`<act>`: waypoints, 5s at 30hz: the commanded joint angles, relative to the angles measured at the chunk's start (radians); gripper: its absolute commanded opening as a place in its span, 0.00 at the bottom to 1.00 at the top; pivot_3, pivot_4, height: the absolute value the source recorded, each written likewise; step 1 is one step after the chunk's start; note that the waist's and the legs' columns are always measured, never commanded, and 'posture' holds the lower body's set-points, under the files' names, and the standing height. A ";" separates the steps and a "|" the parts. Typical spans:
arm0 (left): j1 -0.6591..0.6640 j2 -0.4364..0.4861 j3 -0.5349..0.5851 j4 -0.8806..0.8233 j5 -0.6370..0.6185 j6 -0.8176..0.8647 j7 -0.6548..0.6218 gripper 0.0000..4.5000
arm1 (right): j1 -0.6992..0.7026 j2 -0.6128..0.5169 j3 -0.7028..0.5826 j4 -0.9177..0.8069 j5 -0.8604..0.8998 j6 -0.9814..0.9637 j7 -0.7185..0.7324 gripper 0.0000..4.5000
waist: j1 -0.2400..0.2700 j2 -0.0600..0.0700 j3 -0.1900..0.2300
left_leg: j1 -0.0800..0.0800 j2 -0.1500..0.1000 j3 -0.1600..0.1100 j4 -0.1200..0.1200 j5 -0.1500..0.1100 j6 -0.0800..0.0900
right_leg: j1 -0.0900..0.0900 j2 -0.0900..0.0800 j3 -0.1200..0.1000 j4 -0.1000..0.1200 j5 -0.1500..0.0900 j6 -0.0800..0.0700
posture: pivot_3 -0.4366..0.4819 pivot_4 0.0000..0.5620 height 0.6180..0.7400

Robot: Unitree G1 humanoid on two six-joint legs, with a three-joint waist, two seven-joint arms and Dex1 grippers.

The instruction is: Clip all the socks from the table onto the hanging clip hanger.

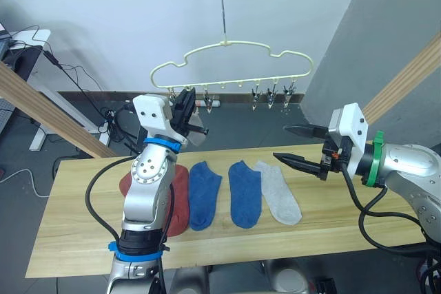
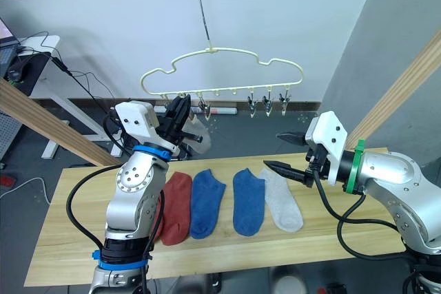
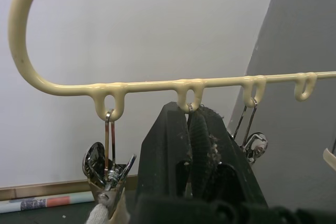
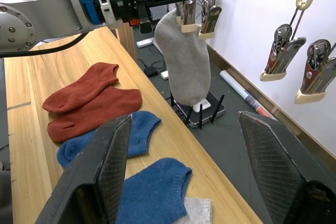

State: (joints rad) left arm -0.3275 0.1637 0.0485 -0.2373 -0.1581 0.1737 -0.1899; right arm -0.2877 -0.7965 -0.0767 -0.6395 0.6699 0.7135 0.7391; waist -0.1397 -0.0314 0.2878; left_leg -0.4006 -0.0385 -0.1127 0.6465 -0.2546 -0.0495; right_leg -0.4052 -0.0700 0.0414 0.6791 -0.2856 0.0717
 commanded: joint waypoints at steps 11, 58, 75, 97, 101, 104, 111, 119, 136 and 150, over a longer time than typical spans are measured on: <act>0.013 0.008 0.010 -0.059 0.003 -0.001 0.003 0.52 | -0.005 -0.003 -0.016 -0.028 0.007 -0.011 0.002 0.74 | 0.000 0.000 0.000 | 0.000 0.000 0.000 0.000 0.000 0.000 | 0.000 0.000 0.000 0.000 0.000 0.000 | 0.18 0.49 1.00; 0.011 0.004 0.030 0.025 -0.043 -0.044 -0.051 0.14 | 0.006 0.006 -0.012 -0.036 0.005 -0.015 -0.011 0.74 | 0.000 0.000 0.000 | 0.000 0.000 0.000 0.000 0.000 0.000 | 0.000 0.000 0.000 0.000 0.000 0.000 | 0.17 0.48 1.00; -0.012 0.022 0.023 0.044 -0.032 -0.030 -0.064 0.67 | 0.017 0.005 -0.018 -0.047 0.012 -0.008 -0.017 0.74 | 0.000 0.000 0.000 | 0.000 0.000 0.000 0.001 0.000 0.000 | 0.000 0.000 0.000 0.000 0.000 0.000 | 0.17 0.49 1.00; 0.006 0.009 0.019 -0.041 -0.034 0.030 -0.031 0.67 | -0.112 -0.016 0.023 0.008 0.064 0.015 0.071 0.74 | 0.000 0.000 0.000 | 0.000 0.000 0.000 0.001 0.000 0.000 | 0.000 0.000 0.000 0.001 0.000 0.000 | 0.18 0.51 1.00; 0.009 0.011 0.024 -0.039 -0.029 0.016 -0.030 0.49 | -0.112 -0.014 0.023 0.006 0.067 0.017 0.069 0.74 | 0.000 0.000 0.000 | 0.000 0.000 0.000 0.001 0.000 0.000 | 0.000 0.000 0.000 0.001 0.000 0.000 | 0.18 0.51 1.00; 0.015 0.014 0.023 -0.035 -0.028 0.004 -0.036 0.37 | -0.108 -0.013 0.024 0.005 0.066 0.017 0.067 0.74 | 0.000 0.000 0.000 | 0.000 0.000 0.000 0.001 0.000 0.000 | 0.000 0.000 0.000 0.001 0.000 0.000 | 0.18 0.51 1.00; 0.050 0.011 0.030 -0.011 -0.038 -0.058 -0.053 0.37 | -0.093 -0.006 0.020 -0.009 0.070 0.022 0.051 0.74 | 0.000 0.000 0.000 | 0.000 0.001 0.000 0.001 0.000 0.000 | 0.000 0.000 0.001 0.000 0.000 0.000 | 0.18 0.51 1.00; 0.031 0.015 0.021 0.013 -0.022 -0.036 -0.039 0.37 | -0.080 -0.005 0.015 -0.018 0.076 0.026 0.042 0.74 | 0.000 0.000 0.000 | 0.000 0.000 0.000 0.001 0.000 0.000 | 0.000 0.000 0.000 0.000 0.000 0.000 | 0.18 0.52 1.00; -0.005 0.012 0.004 -0.009 -0.023 0.008 -0.041 0.37 | -0.082 -0.002 0.014 -0.016 0.074 0.026 0.043 0.74 | 0.000 0.000 0.000 | 0.000 0.000 0.000 0.000 0.000 0.000 | 0.000 0.000 0.000 0.000 0.000 0.000 | 0.17 0.52 1.00; -0.016 0.016 0.005 -0.019 -0.009 0.013 -0.028 0.37 | -0.083 -0.001 0.015 -0.015 0.071 0.025 0.041 0.74 | 0.000 0.000 0.000 | 0.000 0.000 0.000 0.000 0.000 0.000 | 0.000 0.000 0.000 0.000 0.000 0.000 | 0.17 0.52 1.00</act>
State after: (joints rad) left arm -0.3290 0.1741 0.0511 -0.2045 -0.1725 0.1903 -0.2254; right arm -0.3673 -0.8000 -0.0433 -0.6236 0.7280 0.7488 0.7825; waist -0.1399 -0.0316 0.2879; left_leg -0.4008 -0.0381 -0.1127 0.6469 -0.2544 -0.0491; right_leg -0.4052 -0.0701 0.0417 0.6793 -0.2853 0.0720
